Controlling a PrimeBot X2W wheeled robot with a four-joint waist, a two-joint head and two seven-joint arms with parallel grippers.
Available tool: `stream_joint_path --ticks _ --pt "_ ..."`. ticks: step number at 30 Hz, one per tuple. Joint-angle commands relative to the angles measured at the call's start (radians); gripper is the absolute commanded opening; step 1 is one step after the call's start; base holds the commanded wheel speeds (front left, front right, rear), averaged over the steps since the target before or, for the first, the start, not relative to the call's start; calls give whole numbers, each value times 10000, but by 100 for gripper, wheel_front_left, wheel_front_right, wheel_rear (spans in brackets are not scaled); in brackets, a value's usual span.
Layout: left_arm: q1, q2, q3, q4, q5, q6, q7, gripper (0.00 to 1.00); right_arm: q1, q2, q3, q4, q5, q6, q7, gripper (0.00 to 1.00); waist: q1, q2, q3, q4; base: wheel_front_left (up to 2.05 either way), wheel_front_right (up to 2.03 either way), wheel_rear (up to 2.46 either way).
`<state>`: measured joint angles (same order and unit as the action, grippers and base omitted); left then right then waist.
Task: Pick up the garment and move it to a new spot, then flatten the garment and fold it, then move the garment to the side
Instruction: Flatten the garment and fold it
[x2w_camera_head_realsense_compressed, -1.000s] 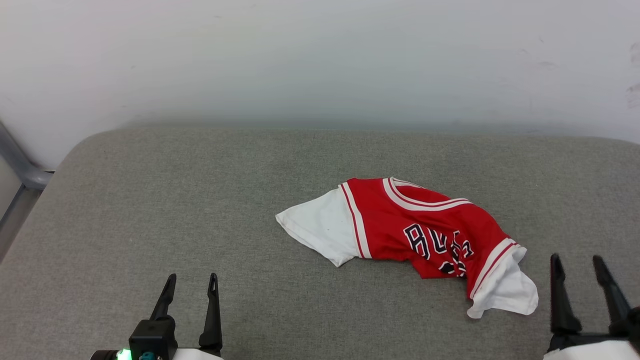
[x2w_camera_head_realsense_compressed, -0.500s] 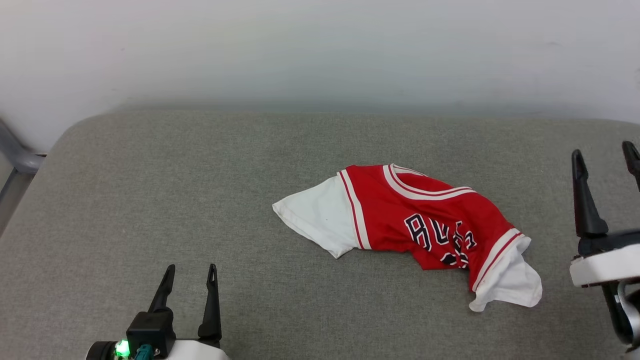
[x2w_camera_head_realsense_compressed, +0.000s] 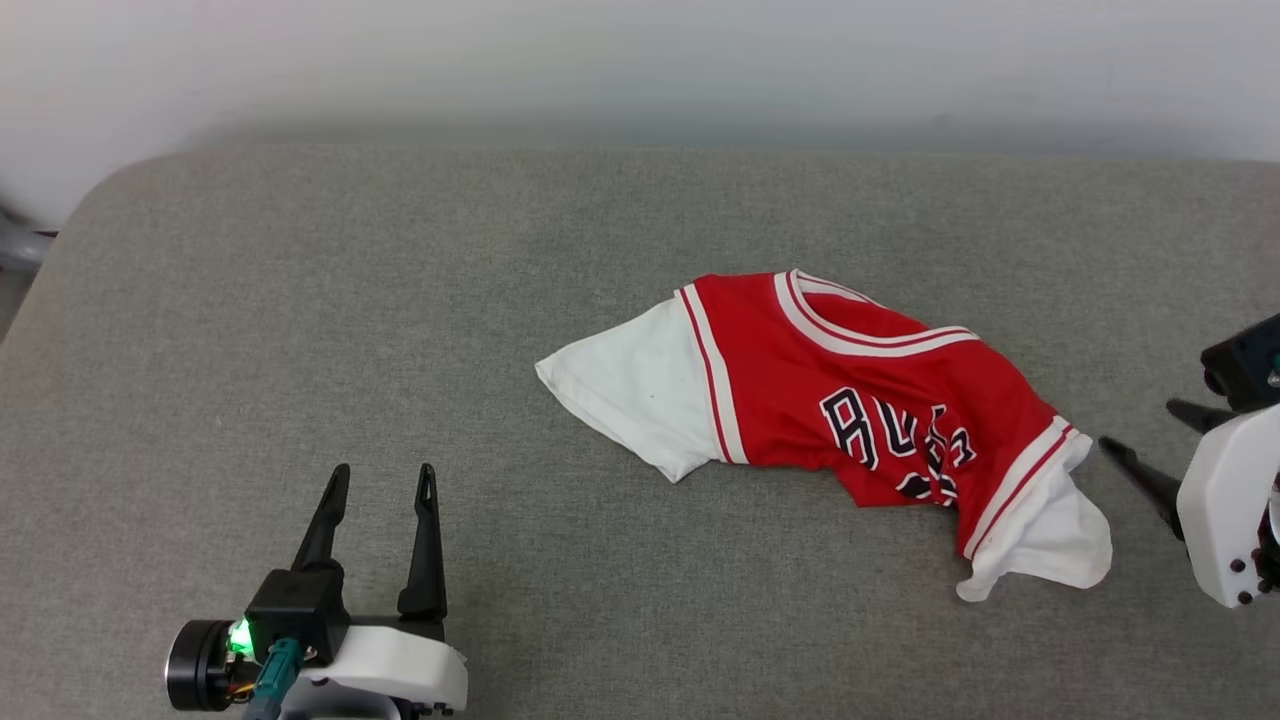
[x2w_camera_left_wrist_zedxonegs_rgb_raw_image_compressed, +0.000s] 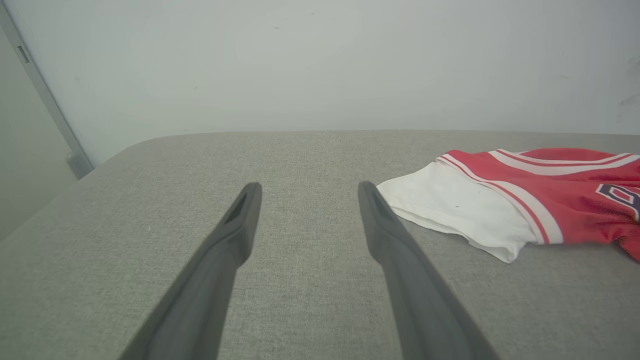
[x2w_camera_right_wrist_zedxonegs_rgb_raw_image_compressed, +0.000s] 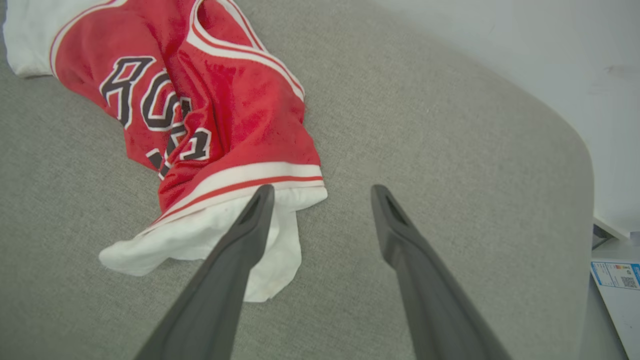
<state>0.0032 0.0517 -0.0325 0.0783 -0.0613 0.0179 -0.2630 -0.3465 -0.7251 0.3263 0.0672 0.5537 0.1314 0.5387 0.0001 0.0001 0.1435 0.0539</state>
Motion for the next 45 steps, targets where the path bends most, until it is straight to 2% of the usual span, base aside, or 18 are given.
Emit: stream_joint_path --ticks 1,3,7,11,16,17,18,20,25,31,37,38,44,45 --pt "-206 -11 -32 -38 -1 -18 -26 100 -35 -151 218 -14 336 -14 493 100 -1 -1 273 95 0 0 0" --pt "-347 -12 -79 -57 -9 -53 -26 100 -77 -381 512 75 720 -14 1215 100 -1 -1 500 177 0 0 0" --pt "-627 -13 -253 -111 -120 21 -26 100 -146 -518 1033 469 971 -12 1970 100 -1 -1 979 401 0 0 0" --pt "-817 -14 -400 -102 -201 84 -26 100 -115 -266 1323 1277 944 -12 1951 100 -1 -1 1327 605 0 0 0" --pt "-911 -16 -338 -47 -206 134 -26 100 530 2 2481 2032 1096 37 2118 100 -1 -1 1449 733 0 0 0" --pt "-915 -13 -305 -39 -213 126 -26 100 546 39 2581 2086 1195 52 2029 35 -1 -1 1445 734 0 0 0" --pt "-908 -13 -266 -34 -218 126 -26 100 451 60 2554 2102 1243 52 1829 0 -1 -1 1433 719 0 0 0" --pt "-884 -15 -227 -23 -243 155 -26 100 111 -65 2361 2145 1269 12 1497 0 -1 -1 1374 670 0 0 0" --pt "-927 -14 -228 -12 -196 112 -26 100 -979 -859 1400 2316 1119 -18 603 0 -1 -1 1217 595 0 0 0" --pt "-975 -13 -304 -101 -254 80 -26 100 -1896 -1068 705 3224 694 -14 -55 0 -1 -1 1363 657 0 0 0" --pt "-1078 -12 -259 -143 -288 119 -26 100 -2382 -515 489 5063 69 -14 -358 0 -1 -1 1683 765 0 0 0" --pt "-1078 -12 -259 -143 -288 119 -26 100 -2382 -515 489 5063 69 -14 -358 0 -1 -1 1683 765 0 0 0" --pt "-1180 -13 -192 -12 -256 27 -26 100 -2532 477 205 6927 -401 -9 -1221 0 -1 -1 1709 875 0 0 0" --pt "-1179 -12 -164 15 -223 21 -26 100 -2567 572 135 7117 -466 -9 -1522 24 -1 -1 1648 875 0 0 0"
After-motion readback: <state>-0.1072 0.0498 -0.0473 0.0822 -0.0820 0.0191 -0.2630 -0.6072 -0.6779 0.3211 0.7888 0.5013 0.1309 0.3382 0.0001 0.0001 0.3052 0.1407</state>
